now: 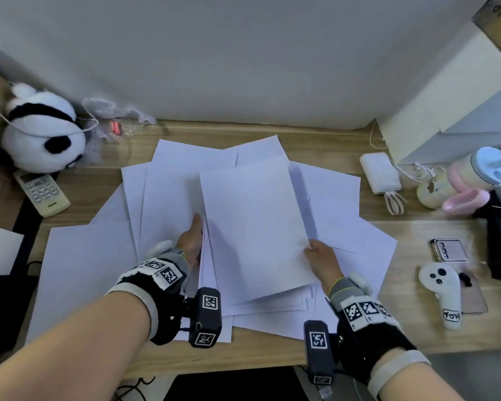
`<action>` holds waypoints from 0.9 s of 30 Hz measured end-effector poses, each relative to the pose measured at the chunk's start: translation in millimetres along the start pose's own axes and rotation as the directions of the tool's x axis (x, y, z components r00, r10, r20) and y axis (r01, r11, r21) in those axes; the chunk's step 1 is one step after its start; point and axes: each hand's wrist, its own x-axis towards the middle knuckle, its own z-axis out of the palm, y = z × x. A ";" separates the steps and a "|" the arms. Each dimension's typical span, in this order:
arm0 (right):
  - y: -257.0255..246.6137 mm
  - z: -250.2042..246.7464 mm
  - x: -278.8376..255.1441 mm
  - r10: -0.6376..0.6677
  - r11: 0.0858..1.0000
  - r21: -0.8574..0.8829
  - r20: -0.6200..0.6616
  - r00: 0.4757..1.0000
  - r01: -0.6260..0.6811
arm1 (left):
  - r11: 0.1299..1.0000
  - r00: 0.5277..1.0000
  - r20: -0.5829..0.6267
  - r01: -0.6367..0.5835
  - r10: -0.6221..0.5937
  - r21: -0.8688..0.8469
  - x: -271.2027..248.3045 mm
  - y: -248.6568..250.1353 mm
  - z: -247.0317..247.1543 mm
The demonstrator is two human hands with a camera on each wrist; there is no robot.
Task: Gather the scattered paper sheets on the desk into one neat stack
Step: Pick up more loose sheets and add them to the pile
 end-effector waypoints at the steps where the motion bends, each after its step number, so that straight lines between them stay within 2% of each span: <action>1: 4.9 2.8 -0.1 0.026 0.999 -0.026 0.009 1.000 -0.026 | 1.000 1.000 0.016 0.003 -0.003 0.016 -2.0 -0.5 -0.7; 4: 16.6 9.8 0.9 0.099 0.994 -0.042 0.060 0.993 -0.097 | 0.990 0.997 0.058 -0.052 0.045 0.132 -1.6 -5.1 0.7; 6: 20.6 11.5 2.9 0.144 0.989 0.018 0.079 0.986 -0.145 | 0.969 0.994 0.072 -0.099 0.084 0.227 -4.4 -6.5 1.9; 9: 24.1 0.5 12.1 0.226 0.959 0.171 0.010 0.974 -0.225 | 0.924 0.988 0.069 -0.156 0.141 0.350 -4.4 -8.2 1.4; 11: 27.9 -10.1 20.6 0.271 0.929 0.294 -0.124 0.955 -0.226 | 0.910 0.984 0.067 -0.180 0.167 0.373 -4.8 -5.9 -1.5; 13: 34.5 -24.2 26.7 0.289 0.936 0.287 -0.303 0.908 -0.202 | 0.909 0.982 0.065 -0.187 0.175 0.372 -5.2 -4.3 -1.5; 15: 39.7 -40.2 26.8 0.312 0.938 0.277 -0.409 0.858 -0.209 | 0.921 0.980 0.078 -0.197 0.181 0.335 -8.6 -3.2 -0.5; 19: 67.6 -69.1 31.4 0.400 0.909 0.304 -0.439 0.804 -0.286 | 0.946 0.974 0.146 -0.207 0.175 0.250 -16.8 -3.1 8.2; 21: 89.1 -79.6 38.2 0.452 0.890 0.298 -0.472 0.757 -0.345 | 0.942 0.968 0.188 -0.210 0.164 0.262 -20.3 -3.9 18.1; 24: 94.7 -86.6 32.2 0.543 0.838 0.381 -0.507 0.669 -0.391 | 0.933 0.967 0.214 -0.199 0.137 0.300 -22.7 -6.6 34.6; 27: 86.4 -88.8 19.1 0.580 0.804 0.471 -0.489 0.651 -0.363 | 0.903 0.968 0.214 -0.207 0.132 0.378 -25.2 -7.3 48.6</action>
